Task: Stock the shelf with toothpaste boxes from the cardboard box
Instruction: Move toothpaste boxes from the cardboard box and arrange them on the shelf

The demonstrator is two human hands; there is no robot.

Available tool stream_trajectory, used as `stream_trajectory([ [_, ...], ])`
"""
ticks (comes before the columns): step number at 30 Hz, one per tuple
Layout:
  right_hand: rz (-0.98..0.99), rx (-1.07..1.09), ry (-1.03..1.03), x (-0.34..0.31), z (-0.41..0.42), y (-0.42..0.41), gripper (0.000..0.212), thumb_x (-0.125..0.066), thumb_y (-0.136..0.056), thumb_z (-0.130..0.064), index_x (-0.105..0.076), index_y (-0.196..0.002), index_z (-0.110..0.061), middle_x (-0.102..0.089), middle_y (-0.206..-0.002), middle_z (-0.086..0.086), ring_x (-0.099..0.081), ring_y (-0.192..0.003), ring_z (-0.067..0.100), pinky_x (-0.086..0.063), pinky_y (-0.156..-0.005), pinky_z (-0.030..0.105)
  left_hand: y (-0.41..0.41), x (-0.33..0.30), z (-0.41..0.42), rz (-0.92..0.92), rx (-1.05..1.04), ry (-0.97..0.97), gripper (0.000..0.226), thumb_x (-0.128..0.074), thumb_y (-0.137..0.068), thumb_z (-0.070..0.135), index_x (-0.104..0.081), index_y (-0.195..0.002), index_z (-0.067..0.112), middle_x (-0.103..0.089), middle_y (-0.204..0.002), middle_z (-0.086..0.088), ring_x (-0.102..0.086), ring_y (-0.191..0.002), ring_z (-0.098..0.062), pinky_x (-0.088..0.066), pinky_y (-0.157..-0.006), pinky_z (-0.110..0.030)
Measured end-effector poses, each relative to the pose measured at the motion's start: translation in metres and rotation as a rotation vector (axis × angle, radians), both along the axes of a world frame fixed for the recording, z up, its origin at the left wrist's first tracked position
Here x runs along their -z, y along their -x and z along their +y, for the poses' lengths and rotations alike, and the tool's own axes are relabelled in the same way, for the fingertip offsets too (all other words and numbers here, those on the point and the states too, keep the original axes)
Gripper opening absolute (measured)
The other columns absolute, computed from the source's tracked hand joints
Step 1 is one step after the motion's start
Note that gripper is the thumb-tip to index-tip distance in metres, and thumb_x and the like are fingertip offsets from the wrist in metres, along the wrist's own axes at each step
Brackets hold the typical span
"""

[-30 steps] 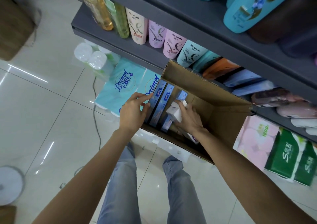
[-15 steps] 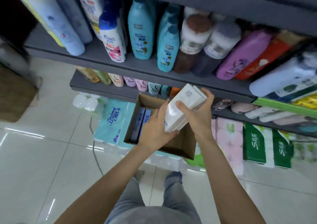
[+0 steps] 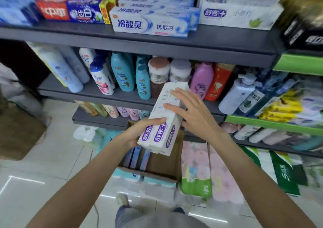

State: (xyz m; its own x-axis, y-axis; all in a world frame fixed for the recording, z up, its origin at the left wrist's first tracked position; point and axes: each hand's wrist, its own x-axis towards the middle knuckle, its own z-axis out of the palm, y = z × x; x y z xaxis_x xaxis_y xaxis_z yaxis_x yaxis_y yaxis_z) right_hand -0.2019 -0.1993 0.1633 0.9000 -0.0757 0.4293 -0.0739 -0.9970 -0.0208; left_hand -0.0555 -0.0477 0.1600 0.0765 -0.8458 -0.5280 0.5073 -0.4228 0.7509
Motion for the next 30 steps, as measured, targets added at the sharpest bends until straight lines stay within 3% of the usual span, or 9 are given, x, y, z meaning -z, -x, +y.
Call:
stream_trajectory([
  [3,-0.021,-0.069,0.150,-0.019,-0.015,0.018,0.046,-0.046,-0.083,-0.019,-0.055,-0.127,-0.020,-0.052,-0.137,0.013,-0.045,-0.130,0.030,-0.032,-0.106,0.049,0.016,-0.021,-0.003,-0.186,0.019,0.017,0.040,-0.079,-0.069,0.028,-0.066,-0.104,0.013,-0.073,-0.097,-0.011,-0.070,-0.079,-0.021,-0.056,-0.070,-0.029],
  [7,-0.072,-0.008,0.390,-0.052,-0.034,0.060,0.063,-0.077,-0.067,-0.025,-0.050,-0.122,-0.010,-0.055,-0.134,0.013,-0.040,-0.132,0.028,-0.022,-0.111,0.055,0.021,-0.056,0.006,-0.555,-0.133,0.106,0.068,-0.084,-0.058,0.033,-0.056,-0.120,0.033,-0.072,-0.100,0.012,-0.069,-0.087,-0.008,-0.051,-0.066,-0.018],
  [10,-0.218,0.068,0.406,-0.095,-0.049,0.085,0.056,-0.073,-0.070,-0.036,-0.053,-0.112,-0.005,-0.067,-0.108,0.015,-0.062,-0.103,0.030,-0.032,-0.106,0.052,0.014,-0.081,0.017,-0.718,-0.181,0.224,0.064,-0.076,-0.057,0.043,-0.052,-0.116,0.050,-0.067,-0.107,0.023,-0.064,-0.096,-0.001,-0.049,-0.075,-0.021],
  [14,-0.238,0.366,0.421,-0.156,-0.075,0.089,0.070,-0.070,-0.072,-0.056,-0.051,-0.124,-0.013,-0.058,-0.086,0.015,-0.058,-0.073,0.034,-0.043,-0.068,0.042,0.005,-0.111,0.009,-0.746,-0.256,0.283,0.041,-0.068,-0.075,0.036,-0.053,-0.112,0.043,-0.071,-0.094,0.012,-0.068,-0.076,-0.006,-0.052,-0.065,-0.023],
  [19,-0.082,0.597,0.487,-0.207,-0.119,0.058,0.090,-0.063,-0.061,-0.068,-0.042,-0.139,-0.030,-0.054,-0.083,0.025,-0.059,-0.065,0.037,-0.045,-0.062,0.039,-0.004,-0.140,-0.014,-0.724,-0.274,0.285,0.036,-0.056,-0.078,0.040,-0.049,-0.112,0.032,-0.069,-0.075,0.009,-0.065,-0.060,-0.010,-0.052,-0.058,-0.027],
  [22,0.089,0.666,0.683,-0.216,-0.142,0.025,0.087,-0.067,-0.061,-0.069,-0.044,-0.137,-0.035,-0.058,-0.089,0.017,-0.059,-0.072,0.031,-0.043,-0.066,0.035,-0.001,-0.153,-0.028,-0.740,-0.275,0.301,0.033,-0.061,-0.089,0.027,-0.045,-0.118,0.028,-0.069,-0.088,0.004,-0.067,-0.061,-0.008,-0.052,-0.053,-0.022],
  [24,0.178,0.636,0.698,-0.212,-0.153,0.007,0.081,-0.063,-0.071,-0.064,-0.034,-0.142,-0.039,-0.056,-0.107,0.014,-0.056,-0.091,0.031,-0.042,-0.078,0.037,0.002,-0.160,-0.036,-0.704,-0.292,0.316,0.034,-0.060,-0.088,0.021,-0.046,-0.118,0.021,-0.068,-0.091,-0.001,-0.067,-0.059,-0.009,-0.053,-0.053,-0.022],
  [27,0.268,0.598,0.542,-0.197,-0.167,-0.005,0.064,-0.056,-0.088,-0.047,-0.028,-0.144,-0.039,-0.043,-0.134,0.013,-0.040,-0.123,0.031,-0.035,-0.096,0.042,0.001,-0.169,-0.045,-0.670,-0.322,0.336,0.023,-0.058,-0.090,0.022,-0.052,-0.111,0.015,-0.067,-0.085,-0.003,-0.066,-0.056,-0.008,-0.051,-0.049,-0.020],
  [30,0.248,0.621,0.351,-0.187,-0.171,-0.001,0.058,-0.056,-0.091,-0.034,-0.032,-0.144,-0.036,-0.030,-0.149,0.011,-0.024,-0.138,0.029,-0.023,-0.108,0.046,-0.001,-0.180,-0.054,-0.723,-0.302,0.358,0.020,-0.058,-0.090,0.024,-0.051,-0.108,0.017,-0.068,-0.085,-0.002,-0.065,-0.056,-0.008,-0.050,-0.048,-0.019],
])
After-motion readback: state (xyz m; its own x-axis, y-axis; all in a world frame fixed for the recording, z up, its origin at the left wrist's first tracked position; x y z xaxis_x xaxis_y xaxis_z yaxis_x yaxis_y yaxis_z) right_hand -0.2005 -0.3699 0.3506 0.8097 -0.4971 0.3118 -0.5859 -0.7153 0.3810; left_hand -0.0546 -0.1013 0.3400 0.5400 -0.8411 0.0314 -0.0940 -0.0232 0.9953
